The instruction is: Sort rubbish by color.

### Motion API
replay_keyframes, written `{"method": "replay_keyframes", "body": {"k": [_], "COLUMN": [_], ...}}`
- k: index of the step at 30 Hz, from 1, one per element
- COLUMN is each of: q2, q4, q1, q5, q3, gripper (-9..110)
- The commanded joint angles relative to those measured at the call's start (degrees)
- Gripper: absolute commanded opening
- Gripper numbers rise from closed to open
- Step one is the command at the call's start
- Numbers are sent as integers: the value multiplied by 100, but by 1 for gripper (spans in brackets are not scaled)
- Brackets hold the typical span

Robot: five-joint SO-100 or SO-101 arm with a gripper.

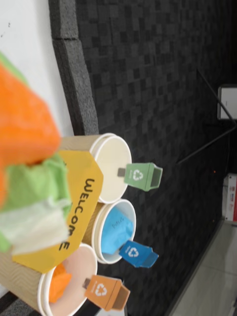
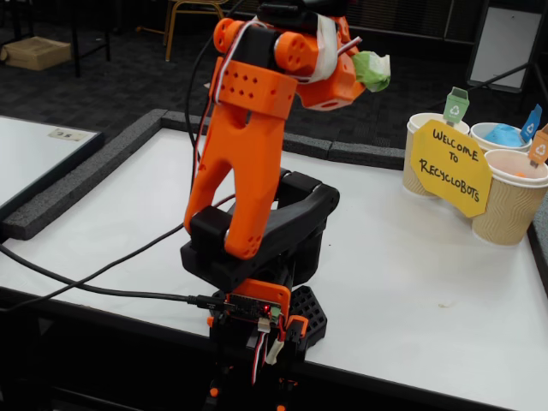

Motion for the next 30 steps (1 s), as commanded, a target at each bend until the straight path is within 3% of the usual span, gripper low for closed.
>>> {"method": "replay_keyframes", "body": {"k": [1,11,21,30], "q2": [0,-1230,-4061,-6724], "q4": [-220,-1046,-2874,-3217], "q1": [202,844,1011,483], "q5": [114,404,606,606], "q3": [-35,53,-1134,-3059], "gripper": [0,0,0,0]}}
